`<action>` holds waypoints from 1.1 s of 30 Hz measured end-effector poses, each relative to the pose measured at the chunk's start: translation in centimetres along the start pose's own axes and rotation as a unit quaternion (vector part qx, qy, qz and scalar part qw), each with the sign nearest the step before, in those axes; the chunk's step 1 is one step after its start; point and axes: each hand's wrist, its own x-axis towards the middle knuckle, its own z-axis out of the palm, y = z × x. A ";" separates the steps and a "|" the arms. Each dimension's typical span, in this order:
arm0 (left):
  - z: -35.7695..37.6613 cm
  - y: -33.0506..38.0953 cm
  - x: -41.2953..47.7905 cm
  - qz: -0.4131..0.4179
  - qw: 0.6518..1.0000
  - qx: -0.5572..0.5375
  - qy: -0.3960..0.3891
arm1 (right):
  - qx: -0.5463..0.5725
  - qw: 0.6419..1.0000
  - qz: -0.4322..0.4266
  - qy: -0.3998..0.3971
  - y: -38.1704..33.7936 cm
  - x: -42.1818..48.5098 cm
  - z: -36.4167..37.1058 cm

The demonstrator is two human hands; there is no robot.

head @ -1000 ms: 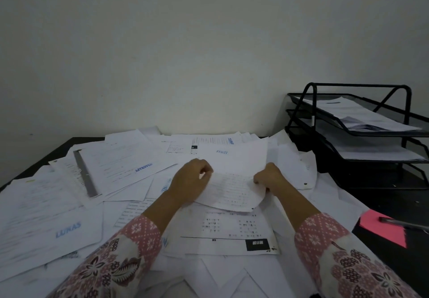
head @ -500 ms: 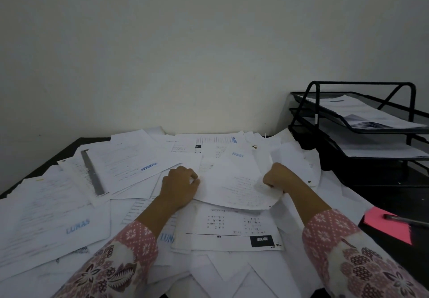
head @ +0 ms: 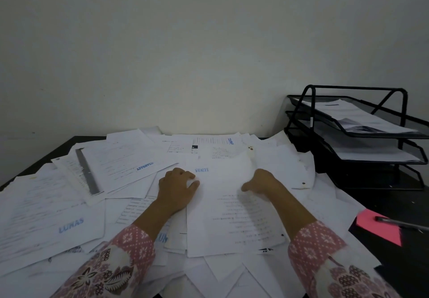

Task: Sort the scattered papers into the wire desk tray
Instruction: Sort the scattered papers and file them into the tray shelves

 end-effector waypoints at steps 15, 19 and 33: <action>0.1 0.2 1.1 0.006 0.999 0.038 -0.008 | 0.149 0.981 0.049 0.114 2.3 2.3 -2.3; 0.4 0.1 1.3 0.011 0.998 0.056 -0.010 | 0.131 0.983 0.056 0.113 1.9 3.3 -2.2; -0.3 0.7 2.1 -0.050 0.998 -0.033 -0.016 | 0.282 0.951 -0.036 0.125 2.7 4.7 -3.1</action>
